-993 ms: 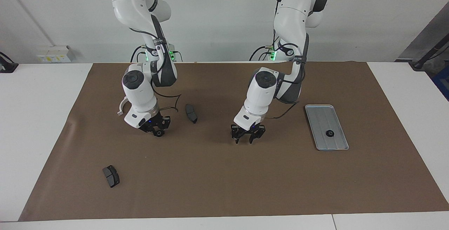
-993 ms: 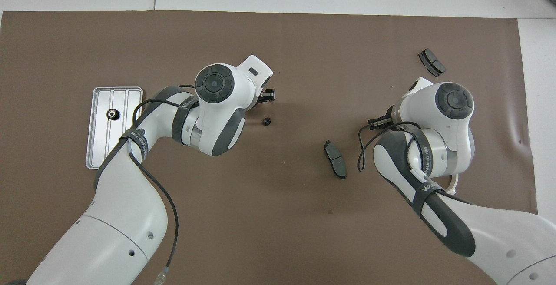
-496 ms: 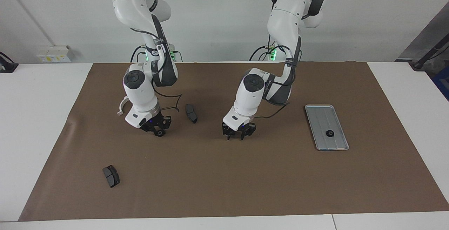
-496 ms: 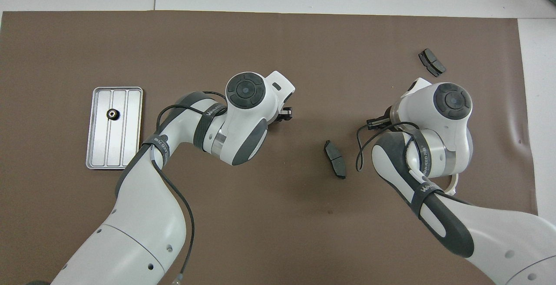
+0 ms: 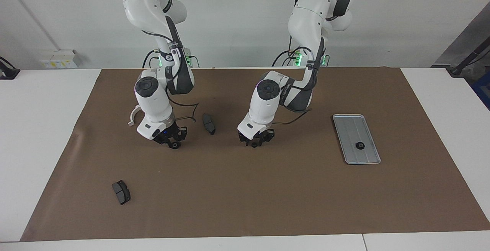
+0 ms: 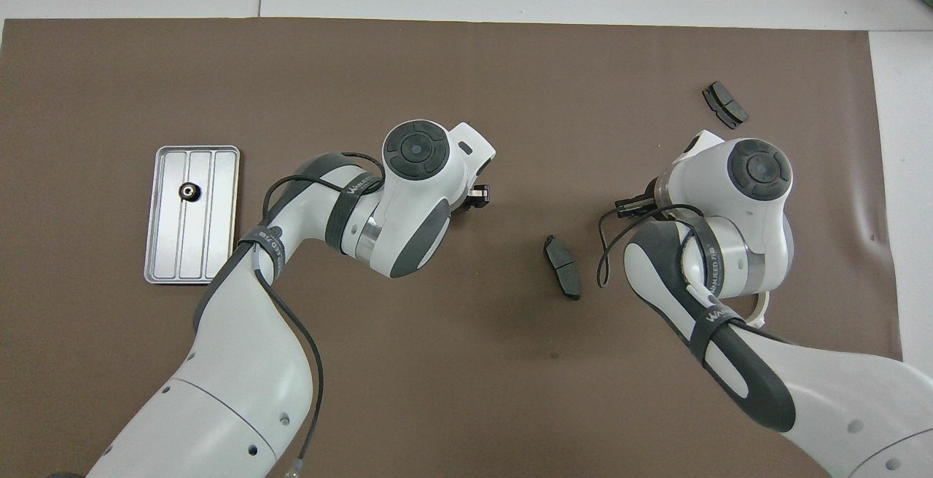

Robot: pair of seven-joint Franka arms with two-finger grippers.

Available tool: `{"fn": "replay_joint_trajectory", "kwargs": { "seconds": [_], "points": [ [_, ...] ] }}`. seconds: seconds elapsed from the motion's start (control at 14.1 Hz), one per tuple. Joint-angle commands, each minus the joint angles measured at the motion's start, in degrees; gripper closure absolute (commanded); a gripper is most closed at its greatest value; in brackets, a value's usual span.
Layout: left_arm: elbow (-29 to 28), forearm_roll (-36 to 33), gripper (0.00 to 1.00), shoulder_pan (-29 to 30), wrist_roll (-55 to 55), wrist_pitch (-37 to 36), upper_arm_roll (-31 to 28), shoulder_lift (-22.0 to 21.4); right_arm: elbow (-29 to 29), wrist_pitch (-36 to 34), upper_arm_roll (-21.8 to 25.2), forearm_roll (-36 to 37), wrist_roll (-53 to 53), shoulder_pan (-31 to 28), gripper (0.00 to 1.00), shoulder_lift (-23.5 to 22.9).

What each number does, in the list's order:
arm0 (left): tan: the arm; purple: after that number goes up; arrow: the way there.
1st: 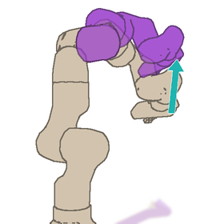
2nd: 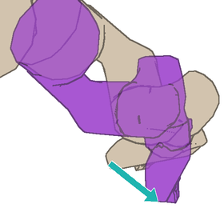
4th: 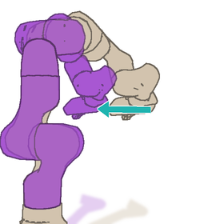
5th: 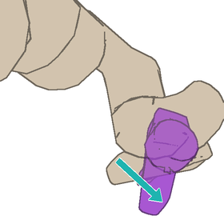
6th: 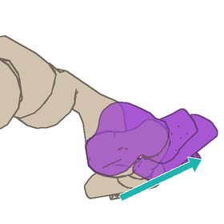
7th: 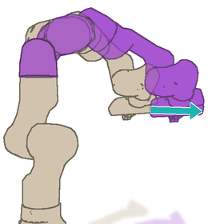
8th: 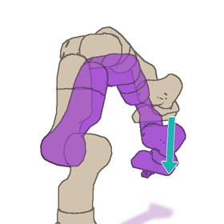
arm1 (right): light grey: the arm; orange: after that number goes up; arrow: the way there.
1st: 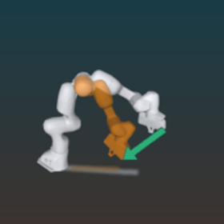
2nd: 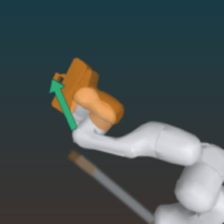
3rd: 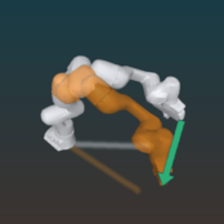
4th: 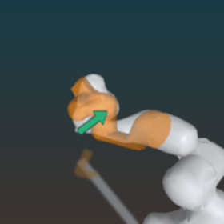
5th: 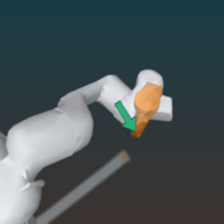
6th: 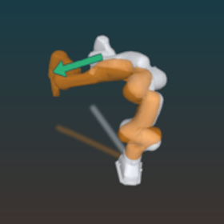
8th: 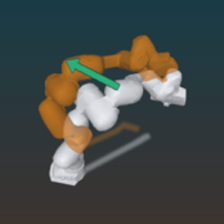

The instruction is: Pick bearing gear from pile to tray

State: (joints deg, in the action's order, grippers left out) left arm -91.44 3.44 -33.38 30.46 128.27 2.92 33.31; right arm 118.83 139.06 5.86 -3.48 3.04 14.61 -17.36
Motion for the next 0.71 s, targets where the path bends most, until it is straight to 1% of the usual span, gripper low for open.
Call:
{"fn": "replay_joint_trajectory", "kwargs": {
  "seconds": [0.0,0.21,0.5,0.64],
  "points": [
    [0.2,0.4,0.48,-0.8,0.7,-1.4,-0.9,-0.5,1.1,0.2,-0.5,-1.1,-0.6,-0.3,1.00,1.3],
    [0.0,0.3,0.52,-0.8,0.7,-1.0,-0.9,-0.5,0.3,-0.4,-0.8,-1.1,-3.6,-0.2,1.00,1.4],
    [-0.1,0.3,0.59,-0.8,0.6,-0.7,-0.9,-0.5,-2.6,-4.1,-0.9,-1.1,-4.3,-0.1,1.00,1.6],
    [-0.1,0.3,0.63,-0.8,0.6,-0.7,-0.9,-0.5,-4.8,-6.7,-1.7,-1.4,-7.6,-0.1,1.00,2.2]
  ]
}}
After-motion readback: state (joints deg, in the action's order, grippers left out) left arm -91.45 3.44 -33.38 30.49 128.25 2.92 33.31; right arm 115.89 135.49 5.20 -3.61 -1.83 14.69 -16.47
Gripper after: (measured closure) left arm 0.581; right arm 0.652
